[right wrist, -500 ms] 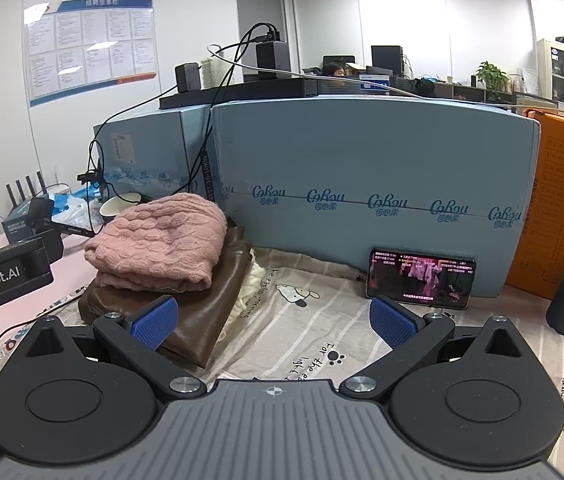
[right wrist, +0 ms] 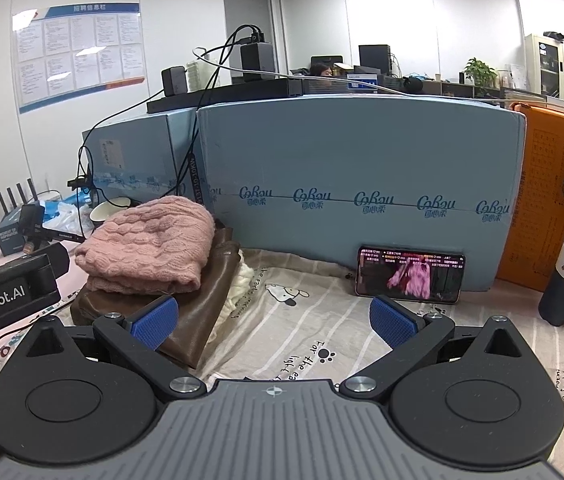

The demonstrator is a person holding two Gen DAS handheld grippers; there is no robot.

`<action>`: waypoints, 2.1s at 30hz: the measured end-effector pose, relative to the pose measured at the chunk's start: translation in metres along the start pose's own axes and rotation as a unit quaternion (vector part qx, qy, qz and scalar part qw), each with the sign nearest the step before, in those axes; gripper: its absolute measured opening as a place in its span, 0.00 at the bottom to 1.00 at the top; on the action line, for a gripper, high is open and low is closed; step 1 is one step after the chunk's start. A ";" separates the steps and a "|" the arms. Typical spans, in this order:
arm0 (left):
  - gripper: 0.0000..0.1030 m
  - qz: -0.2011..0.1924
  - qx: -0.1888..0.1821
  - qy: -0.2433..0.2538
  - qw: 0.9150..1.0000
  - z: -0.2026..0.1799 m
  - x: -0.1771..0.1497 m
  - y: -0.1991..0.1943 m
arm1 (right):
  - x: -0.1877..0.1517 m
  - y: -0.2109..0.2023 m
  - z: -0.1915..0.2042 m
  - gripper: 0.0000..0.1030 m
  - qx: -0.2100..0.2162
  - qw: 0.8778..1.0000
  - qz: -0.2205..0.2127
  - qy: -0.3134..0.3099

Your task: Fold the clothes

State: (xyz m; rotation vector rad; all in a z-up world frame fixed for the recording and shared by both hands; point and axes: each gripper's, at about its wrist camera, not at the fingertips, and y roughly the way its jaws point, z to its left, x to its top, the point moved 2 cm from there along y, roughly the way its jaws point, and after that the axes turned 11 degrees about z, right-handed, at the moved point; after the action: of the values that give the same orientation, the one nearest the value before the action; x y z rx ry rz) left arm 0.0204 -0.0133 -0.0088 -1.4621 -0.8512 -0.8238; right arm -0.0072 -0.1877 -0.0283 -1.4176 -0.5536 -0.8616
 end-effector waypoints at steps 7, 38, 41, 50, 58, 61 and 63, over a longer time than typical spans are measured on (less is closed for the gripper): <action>1.00 0.003 -0.006 0.002 1.000 -0.003 -0.003 0.004 | -0.001 -0.001 -0.003 1.00 -0.006 1.000 -0.003 0.006; 1.00 0.012 -0.081 0.035 0.996 -0.023 -0.001 0.009 | -0.008 -0.015 -0.026 1.00 -0.071 0.996 -0.018 0.055; 1.00 0.017 -0.095 0.043 0.994 -0.027 -0.003 0.010 | -0.012 -0.018 -0.031 1.00 -0.087 0.994 -0.018 0.067; 1.00 0.036 -0.151 0.063 0.986 -0.048 -0.010 0.013 | -0.029 -0.030 -0.052 1.00 -0.143 0.986 -0.013 0.083; 1.00 0.062 -0.200 0.087 0.974 -0.076 -0.023 0.013 | -0.052 -0.046 -0.086 1.00 -0.184 0.975 -0.006 0.121; 1.00 0.072 -0.224 0.106 0.966 -0.093 -0.031 0.010 | -0.062 -0.056 -0.101 1.00 -0.205 0.969 -0.008 0.139; 1.00 0.079 -0.244 0.121 0.959 -0.105 -0.037 0.007 | -0.070 -0.064 -0.113 1.00 -0.224 0.963 -0.007 0.150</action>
State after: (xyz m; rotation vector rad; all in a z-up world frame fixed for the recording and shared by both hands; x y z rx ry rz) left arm 0.0075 -0.1202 -0.0387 -1.7830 -0.3483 -1.1150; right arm -0.1166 -0.2824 -0.0560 -1.6448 -0.1380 -1.2416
